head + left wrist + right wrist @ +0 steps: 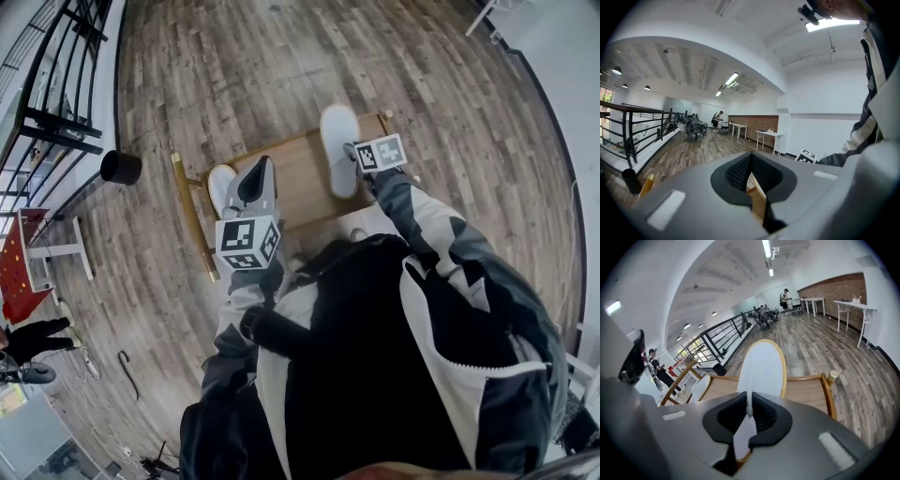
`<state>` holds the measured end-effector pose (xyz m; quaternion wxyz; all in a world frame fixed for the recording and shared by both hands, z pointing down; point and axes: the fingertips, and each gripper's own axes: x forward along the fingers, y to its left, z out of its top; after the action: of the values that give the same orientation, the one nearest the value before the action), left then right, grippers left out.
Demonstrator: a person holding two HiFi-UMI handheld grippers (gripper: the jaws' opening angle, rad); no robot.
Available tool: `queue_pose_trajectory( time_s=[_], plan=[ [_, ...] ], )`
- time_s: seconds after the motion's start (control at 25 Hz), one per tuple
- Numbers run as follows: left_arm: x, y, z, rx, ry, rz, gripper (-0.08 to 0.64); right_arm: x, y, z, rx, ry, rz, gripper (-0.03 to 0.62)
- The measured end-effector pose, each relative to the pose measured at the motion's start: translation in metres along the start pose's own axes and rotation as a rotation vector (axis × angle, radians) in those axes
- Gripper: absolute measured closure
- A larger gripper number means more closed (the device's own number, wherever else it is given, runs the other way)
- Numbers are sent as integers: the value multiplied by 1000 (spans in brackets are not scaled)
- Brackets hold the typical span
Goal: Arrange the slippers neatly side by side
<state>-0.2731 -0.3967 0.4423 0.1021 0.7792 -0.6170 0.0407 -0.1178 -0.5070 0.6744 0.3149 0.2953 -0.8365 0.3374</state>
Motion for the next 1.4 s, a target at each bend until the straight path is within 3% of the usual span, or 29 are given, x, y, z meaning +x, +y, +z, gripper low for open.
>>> queue_pose_trajectory(
  time_s=[0.32, 0.48, 0.72, 1.12, 1.4],
  plan=[
    [7, -2, 7, -22, -16, -13, 548, -90, 81, 68, -240, -260, 117, 566],
    [9, -6, 9, -22, -24, -20, 548, -134, 102, 84, -330, -364, 105, 566],
    [11, -21, 4, -25, -19, -52, 548, -183, 126, 91, -391, -481, 95, 566],
    [5, -23, 2, -26, -18, -49, 548, -191, 157, 96, -358, -510, 171, 566],
    [-26, 1, -2, -35, -13, 12, 548, -163, 184, 94, -361, -478, 222, 565]
  ],
)
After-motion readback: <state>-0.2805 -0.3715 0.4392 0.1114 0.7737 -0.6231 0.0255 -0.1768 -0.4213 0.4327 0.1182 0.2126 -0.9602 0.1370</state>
